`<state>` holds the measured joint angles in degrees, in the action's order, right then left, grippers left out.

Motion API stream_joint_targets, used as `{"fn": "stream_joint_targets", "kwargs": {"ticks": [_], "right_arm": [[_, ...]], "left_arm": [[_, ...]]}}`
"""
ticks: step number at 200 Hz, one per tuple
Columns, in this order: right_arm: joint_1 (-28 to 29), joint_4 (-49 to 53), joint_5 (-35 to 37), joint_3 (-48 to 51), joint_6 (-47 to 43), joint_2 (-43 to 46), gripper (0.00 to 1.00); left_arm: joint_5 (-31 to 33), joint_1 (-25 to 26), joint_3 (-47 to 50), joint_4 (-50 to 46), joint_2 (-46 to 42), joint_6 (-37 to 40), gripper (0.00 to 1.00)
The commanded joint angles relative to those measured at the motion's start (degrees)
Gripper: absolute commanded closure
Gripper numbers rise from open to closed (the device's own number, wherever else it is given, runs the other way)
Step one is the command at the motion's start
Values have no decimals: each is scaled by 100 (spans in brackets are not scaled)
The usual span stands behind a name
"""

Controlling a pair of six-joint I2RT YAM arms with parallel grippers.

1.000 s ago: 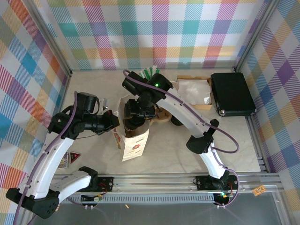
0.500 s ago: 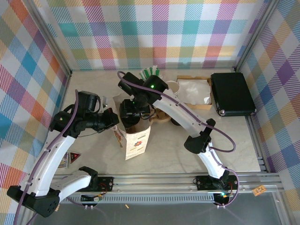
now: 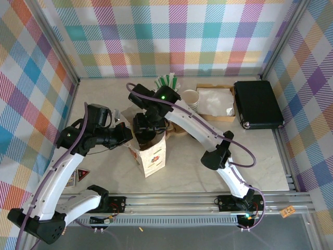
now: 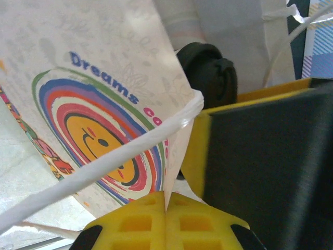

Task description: Pack the takeout coffee

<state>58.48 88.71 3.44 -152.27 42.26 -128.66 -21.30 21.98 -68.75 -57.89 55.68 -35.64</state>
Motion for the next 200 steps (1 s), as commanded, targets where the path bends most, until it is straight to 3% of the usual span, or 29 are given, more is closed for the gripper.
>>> {"fn": "stream_joint_targets", "kwargs": {"ticks": [1, 31, 38, 50, 61, 133, 179, 200], "right_arm": [[27, 496, 370, -131, -535, -30, 81], [27, 751, 402, -125, -677, 96, 82], [32, 779, 331, -133, -672, 105, 82], [55, 797, 234, -124, -629, 117, 82], [80, 780, 140, -129, -580, 113, 82], [164, 806, 50, -410, -462, -54, 85], [213, 856, -32, -375, -442, -87, 85], [315, 842, -13, -376, -414, -90, 84]], "left_arm": [[146, 17, -82, -72, -268, -62, 100], [547, 17, -223, -331, -549, -92, 100], [676, 17, -271, -422, -569, -111, 88], [904, 17, -372, -629, -543, -127, 60], [1024, 17, -458, -757, -459, -104, 52], [441, -230, -1223, -895, 514, 159, 52], [95, -341, -1397, -487, 342, -95, 52], [266, -354, -1336, -666, 412, -171, 52]]}}
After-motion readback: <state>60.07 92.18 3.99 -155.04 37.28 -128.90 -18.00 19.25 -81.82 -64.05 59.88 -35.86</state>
